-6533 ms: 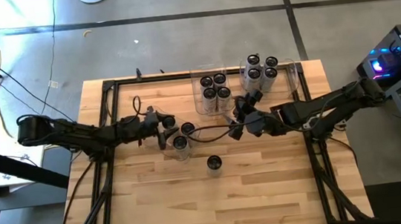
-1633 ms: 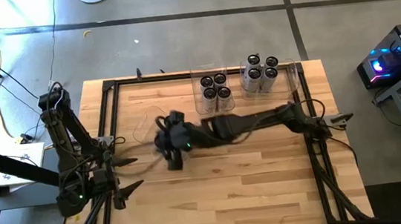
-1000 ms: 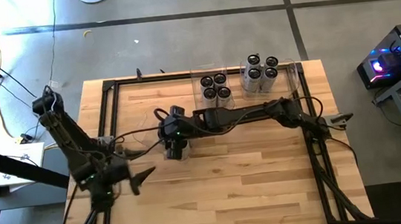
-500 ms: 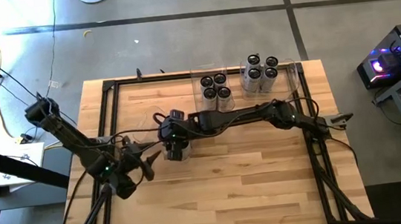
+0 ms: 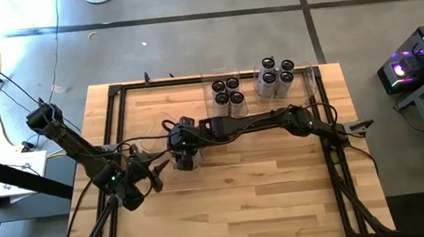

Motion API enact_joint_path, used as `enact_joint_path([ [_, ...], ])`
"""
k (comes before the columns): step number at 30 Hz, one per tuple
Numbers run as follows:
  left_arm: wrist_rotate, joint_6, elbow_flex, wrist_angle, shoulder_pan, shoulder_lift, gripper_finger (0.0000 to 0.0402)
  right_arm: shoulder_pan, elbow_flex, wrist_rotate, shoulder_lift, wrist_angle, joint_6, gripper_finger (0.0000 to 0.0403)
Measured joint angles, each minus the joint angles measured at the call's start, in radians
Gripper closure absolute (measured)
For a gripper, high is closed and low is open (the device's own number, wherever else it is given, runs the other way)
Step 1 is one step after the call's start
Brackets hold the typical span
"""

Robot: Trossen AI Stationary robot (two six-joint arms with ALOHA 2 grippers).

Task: Sort soda cans
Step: Put the white-yellow soda can into the top left transparent bin, then adjust all the transparent bins to the top of the table

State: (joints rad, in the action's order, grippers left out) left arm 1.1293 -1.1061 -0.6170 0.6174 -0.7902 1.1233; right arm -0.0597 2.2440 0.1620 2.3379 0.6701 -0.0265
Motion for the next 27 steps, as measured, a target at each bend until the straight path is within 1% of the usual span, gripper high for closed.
enact_joint_path([
  [4, -0.001, 0.004, 0.000, 0.000, 0.000, 0.000, 0.0255, 0.000, 0.000, -0.003, 0.000, 0.001, 0.005, 0.0101],
  [9, -0.023, 0.010, -0.002, 0.000, -0.022, -0.025, 0.0255, -0.009, 0.002, 0.058, -0.018, 0.009, 0.020, 0.0099],
  [13, -0.054, 0.011, -0.045, 0.026, -0.062, -0.062, 0.0255, -0.030, 0.030, 0.097, -0.056, 0.008, 0.059, 0.0099],
  [16, -0.112, 0.011, -0.093, 0.070, -0.102, -0.071, 0.0264, -0.059, 0.033, 0.152, -0.103, 0.023, 0.093, 0.0099],
  [19, -0.208, 0.010, -0.129, 0.086, -0.140, -0.069, 0.0286, -0.103, 0.033, 0.209, -0.148, 0.066, 0.141, 0.0098],
  [22, -0.340, -0.020, -0.131, 0.087, -0.186, -0.068, 0.0317, -0.162, 0.033, 0.233, -0.192, 0.145, 0.175, 0.0100],
  [25, -0.391, -0.117, -0.132, 0.115, -0.259, -0.066, 0.0354, -0.219, 0.034, 0.260, -0.217, 0.278, 0.166, 0.0103],
  [27, -0.394, -0.197, -0.131, 0.146, -0.313, -0.065, 0.0379, -0.252, 0.034, 0.267, -0.220, 0.371, 0.136, 0.0104],
])
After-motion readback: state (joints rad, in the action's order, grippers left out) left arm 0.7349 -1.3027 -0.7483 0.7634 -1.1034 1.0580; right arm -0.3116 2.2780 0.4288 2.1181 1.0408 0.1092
